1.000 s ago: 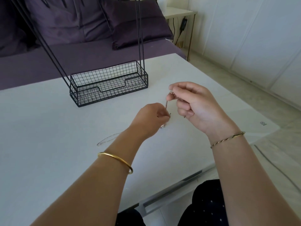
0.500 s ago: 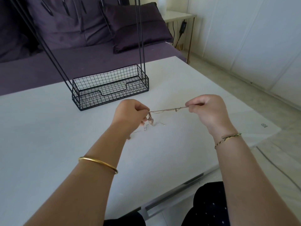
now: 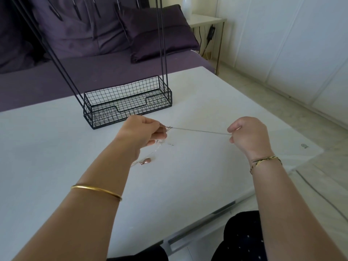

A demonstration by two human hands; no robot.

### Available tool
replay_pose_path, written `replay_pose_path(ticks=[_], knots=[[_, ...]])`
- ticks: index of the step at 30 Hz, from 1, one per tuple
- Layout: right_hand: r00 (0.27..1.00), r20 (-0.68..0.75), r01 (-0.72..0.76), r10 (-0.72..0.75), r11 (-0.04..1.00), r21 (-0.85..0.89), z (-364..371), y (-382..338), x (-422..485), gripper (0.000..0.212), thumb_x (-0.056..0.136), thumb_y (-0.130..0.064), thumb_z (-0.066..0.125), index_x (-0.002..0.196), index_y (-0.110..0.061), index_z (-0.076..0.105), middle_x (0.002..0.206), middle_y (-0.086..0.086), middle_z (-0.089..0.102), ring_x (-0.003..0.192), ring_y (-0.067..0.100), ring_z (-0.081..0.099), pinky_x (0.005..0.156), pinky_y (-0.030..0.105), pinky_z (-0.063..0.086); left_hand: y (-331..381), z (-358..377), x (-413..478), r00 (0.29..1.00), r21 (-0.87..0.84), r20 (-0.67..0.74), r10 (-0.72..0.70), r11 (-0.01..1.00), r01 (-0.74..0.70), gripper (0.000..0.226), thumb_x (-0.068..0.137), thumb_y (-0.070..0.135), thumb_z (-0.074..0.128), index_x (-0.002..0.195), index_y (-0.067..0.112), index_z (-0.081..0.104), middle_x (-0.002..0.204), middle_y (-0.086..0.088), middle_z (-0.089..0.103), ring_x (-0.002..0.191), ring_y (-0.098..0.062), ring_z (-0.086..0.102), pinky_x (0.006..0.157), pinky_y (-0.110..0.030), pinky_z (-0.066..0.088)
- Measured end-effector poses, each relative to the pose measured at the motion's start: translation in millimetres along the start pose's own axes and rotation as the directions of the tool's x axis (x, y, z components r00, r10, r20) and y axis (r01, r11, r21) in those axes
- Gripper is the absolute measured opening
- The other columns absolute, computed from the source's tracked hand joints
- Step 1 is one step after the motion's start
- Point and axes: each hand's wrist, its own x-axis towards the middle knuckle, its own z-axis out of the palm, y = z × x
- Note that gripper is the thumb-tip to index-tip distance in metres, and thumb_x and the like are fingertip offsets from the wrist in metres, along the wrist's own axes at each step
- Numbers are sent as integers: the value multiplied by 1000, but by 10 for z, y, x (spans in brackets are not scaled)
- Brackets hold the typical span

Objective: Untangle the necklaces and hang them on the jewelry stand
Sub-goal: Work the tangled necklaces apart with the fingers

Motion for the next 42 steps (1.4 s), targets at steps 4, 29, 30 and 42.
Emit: replay_pose_path(ticks=[4,29,30,42], knots=[[994,89,-47,68,974,-222,27,-48,-31,25,88,-6,48,102,-10,68,110,11,66,110,33,56,89,35,47,19,40,-13,998,5,49,44,999,-44,20,98,8,47,85,11,62,82,-1,71,74,-10,68,94,-34,49],[849,445,-76,-285,768,636,162,-619,-383,11,89,-5,62,78,-7,62,54,-5,57,60,13,64,75,33,56,25,167,19,977,-5,-25,210,978,-210,12,96,5,51,89,9,59,79,-3,68,51,-2,62,70,-22,56],[848,452,-101,-279,750,653,163,-624,-385,11,89,-5,61,78,-6,62,52,-4,54,57,14,62,70,31,56,24,173,19,976,0,-26,216,976,-216,12,96,6,50,88,9,59,79,-3,68,51,-2,62,70,-23,56],[818,522,-159,-241,777,609,203,-686,-430,13,88,-11,63,75,-9,62,48,-3,39,46,15,47,57,28,51,35,210,8,958,40,-42,284,958,-283,12,94,5,51,88,10,59,77,-1,67,47,-3,58,63,-20,54]])
